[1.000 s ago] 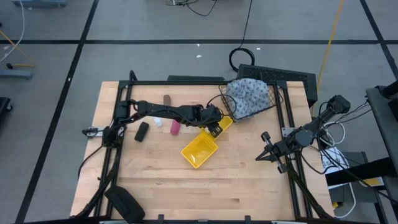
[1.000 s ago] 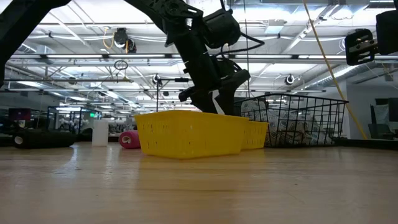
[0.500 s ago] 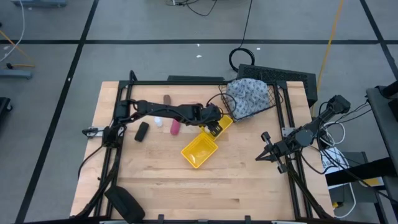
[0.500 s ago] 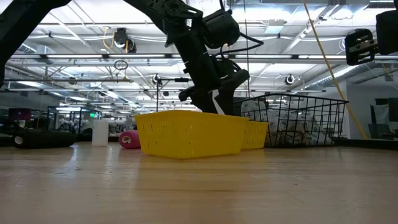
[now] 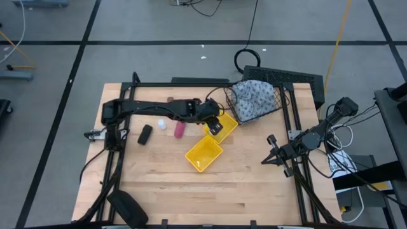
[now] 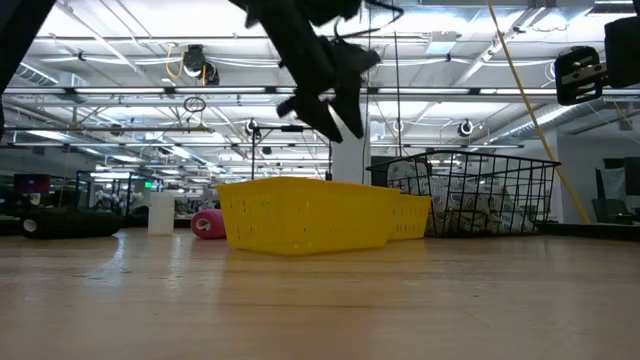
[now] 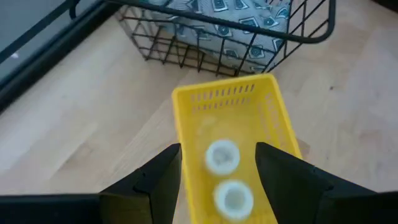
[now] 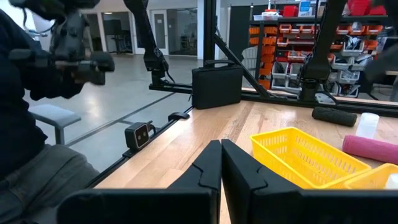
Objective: Pick & place medical supplies in basket/bin
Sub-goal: Put the white pill bottle into the top yellow basket
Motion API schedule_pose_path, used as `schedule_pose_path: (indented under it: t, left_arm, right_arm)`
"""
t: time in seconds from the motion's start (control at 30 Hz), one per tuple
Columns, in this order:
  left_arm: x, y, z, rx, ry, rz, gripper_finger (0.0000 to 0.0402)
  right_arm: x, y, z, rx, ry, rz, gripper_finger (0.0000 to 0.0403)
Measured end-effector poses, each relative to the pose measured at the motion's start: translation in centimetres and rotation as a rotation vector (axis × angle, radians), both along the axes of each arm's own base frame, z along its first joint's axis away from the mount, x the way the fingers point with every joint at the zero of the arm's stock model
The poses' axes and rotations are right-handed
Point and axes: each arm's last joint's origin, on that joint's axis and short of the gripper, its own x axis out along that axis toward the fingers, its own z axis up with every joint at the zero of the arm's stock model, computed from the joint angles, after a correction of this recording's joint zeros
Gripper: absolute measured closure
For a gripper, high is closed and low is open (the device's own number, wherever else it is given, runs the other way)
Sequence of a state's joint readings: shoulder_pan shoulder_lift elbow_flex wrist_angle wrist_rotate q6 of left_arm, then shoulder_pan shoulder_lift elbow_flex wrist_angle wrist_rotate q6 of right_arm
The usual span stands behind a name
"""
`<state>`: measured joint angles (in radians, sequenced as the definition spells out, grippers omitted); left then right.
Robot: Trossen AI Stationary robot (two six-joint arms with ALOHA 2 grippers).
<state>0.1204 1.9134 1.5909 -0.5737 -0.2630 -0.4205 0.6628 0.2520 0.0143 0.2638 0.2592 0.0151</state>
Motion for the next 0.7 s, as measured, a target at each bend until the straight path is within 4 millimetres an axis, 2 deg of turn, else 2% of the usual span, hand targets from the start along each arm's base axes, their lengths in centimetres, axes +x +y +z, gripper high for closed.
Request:
schedule_pose_path:
  t: [0.17,0.33,0.53,0.7]
  left_arm:
    - [-3.0,-0.5,2.7,-0.002,0.077,0.046,0.019]
    - [-5.8,-1.8,4.5,0.085,0.126,0.159,0.019]
    - [-9.6,-2.8,4.4,0.069,0.09,0.243,0.019]
    - [-13.3,-2.8,2.5,0.011,0.089,0.356,0.019]
  right_arm:
    - [0.0,0.0,0.0,0.0,0.0,0.0,0.0403]
    - [0.0,0.0,0.0,0.0,0.0,0.0,0.0403]
    - [0.0,0.0,0.0,0.0,0.0,0.0,0.0403]
    - [0.0,0.0,0.0,0.0,0.001,0.0,0.0403]
